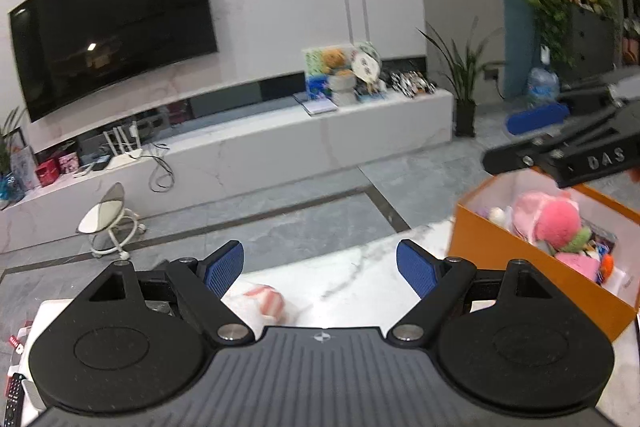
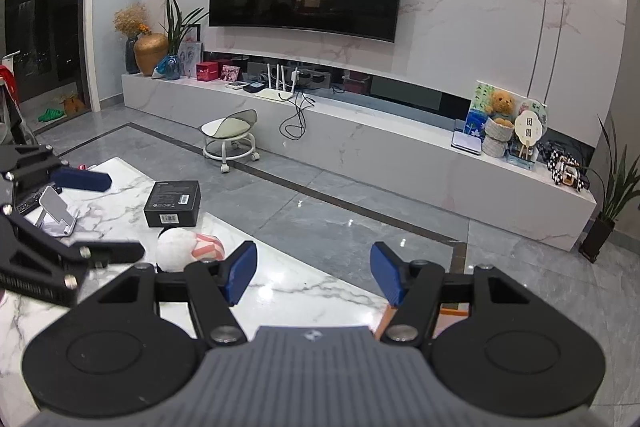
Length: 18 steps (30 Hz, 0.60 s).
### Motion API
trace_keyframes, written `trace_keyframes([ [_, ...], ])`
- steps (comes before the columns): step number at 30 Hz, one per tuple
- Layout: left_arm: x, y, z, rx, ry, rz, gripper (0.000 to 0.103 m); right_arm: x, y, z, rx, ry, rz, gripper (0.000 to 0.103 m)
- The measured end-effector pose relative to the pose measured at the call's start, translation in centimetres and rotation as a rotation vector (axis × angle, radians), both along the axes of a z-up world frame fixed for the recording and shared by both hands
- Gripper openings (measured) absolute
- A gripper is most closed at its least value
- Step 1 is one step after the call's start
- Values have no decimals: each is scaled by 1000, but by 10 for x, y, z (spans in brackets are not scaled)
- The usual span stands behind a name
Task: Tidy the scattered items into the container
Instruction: 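Move both tools back over the table toward the white plush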
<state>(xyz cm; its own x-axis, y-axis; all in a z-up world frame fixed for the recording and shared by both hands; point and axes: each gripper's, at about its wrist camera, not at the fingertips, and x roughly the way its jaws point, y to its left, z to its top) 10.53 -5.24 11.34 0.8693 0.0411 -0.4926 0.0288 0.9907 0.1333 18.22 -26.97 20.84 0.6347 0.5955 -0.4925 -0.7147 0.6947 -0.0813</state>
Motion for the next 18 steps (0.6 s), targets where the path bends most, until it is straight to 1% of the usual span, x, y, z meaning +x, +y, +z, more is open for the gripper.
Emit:
trace_keyframes([
  [3, -9, 24, 10, -35, -69, 45, 99, -5, 4, 5, 38, -34, -5, 66],
  [4, -12, 33, 13, -47, -93, 60, 100, -8, 5, 6, 56, -47, -10, 68],
  [5, -15, 41, 16, -59, -117, 76, 102, -10, 6, 7, 75, -60, -14, 74],
  [7, -20, 58, 23, -84, -163, 107, 103, -16, 7, 8, 112, -81, -16, 75],
  [11, -23, 89, 20, -103, -174, 151, 103, -24, 19, 4, 113, -82, 10, 75],
  [13, -23, 104, 17, -115, -170, 171, 103, -29, 29, 0, 94, -86, 26, 75],
  [18, -27, 142, 0, -135, -143, 231, 103, -38, 51, -13, 63, -92, 65, 75],
])
